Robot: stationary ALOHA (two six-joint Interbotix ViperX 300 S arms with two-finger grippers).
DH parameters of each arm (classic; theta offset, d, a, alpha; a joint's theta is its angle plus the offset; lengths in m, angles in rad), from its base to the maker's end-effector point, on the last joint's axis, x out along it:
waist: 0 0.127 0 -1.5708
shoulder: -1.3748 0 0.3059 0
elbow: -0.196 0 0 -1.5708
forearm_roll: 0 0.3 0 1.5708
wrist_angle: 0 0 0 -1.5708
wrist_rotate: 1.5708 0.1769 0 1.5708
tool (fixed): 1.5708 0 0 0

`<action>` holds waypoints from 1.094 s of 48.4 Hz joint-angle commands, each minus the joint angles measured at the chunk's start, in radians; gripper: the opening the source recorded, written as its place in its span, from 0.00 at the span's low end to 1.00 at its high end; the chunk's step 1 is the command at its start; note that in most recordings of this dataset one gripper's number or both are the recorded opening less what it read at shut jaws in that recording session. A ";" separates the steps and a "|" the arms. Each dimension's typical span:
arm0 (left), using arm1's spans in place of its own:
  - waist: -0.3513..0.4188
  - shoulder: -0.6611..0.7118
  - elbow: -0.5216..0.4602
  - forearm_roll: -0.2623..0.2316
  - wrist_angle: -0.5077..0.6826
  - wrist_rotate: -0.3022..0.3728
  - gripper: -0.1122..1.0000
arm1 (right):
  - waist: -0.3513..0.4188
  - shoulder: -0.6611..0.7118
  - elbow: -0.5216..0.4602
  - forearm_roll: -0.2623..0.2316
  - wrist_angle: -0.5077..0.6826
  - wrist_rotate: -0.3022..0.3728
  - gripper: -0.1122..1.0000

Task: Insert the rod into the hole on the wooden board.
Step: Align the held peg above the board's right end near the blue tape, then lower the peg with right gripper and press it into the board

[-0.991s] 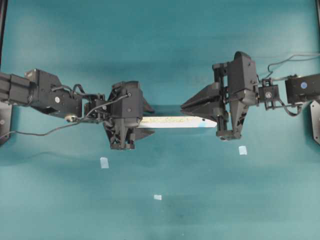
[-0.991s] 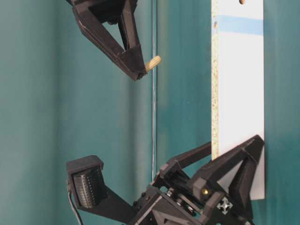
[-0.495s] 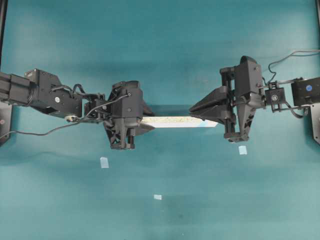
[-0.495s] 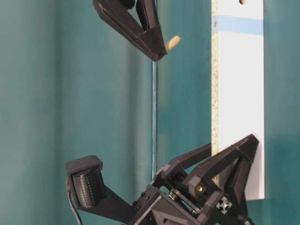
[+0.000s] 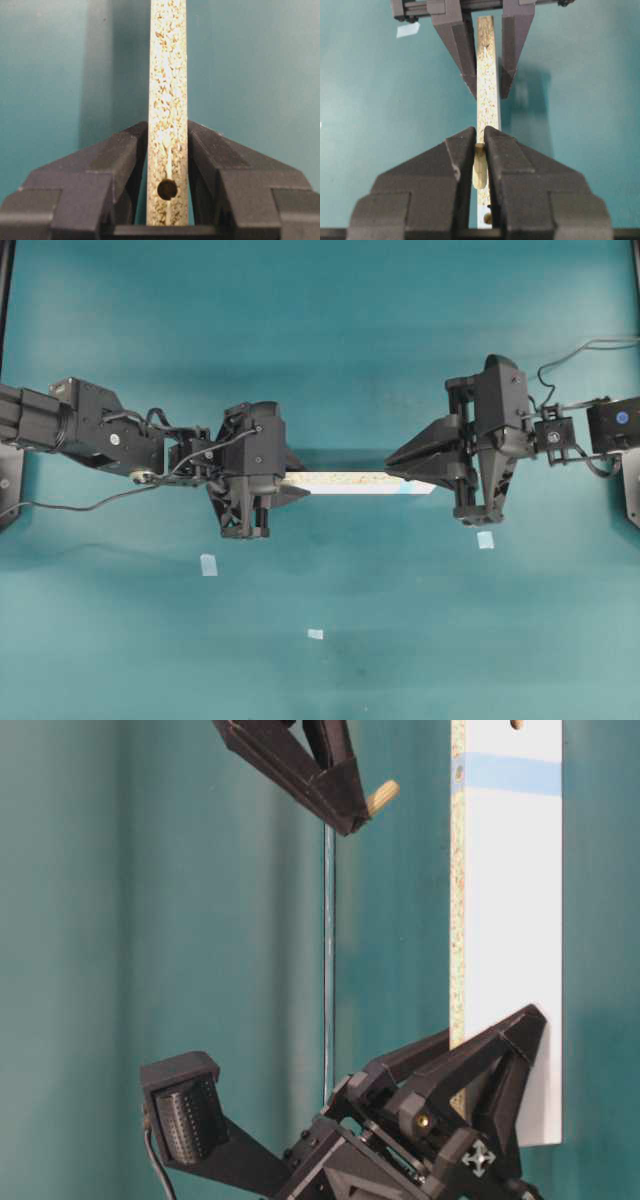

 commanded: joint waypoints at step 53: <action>0.000 -0.012 -0.012 0.000 0.014 -0.002 0.44 | -0.020 0.172 0.101 0.098 -0.494 -0.176 0.18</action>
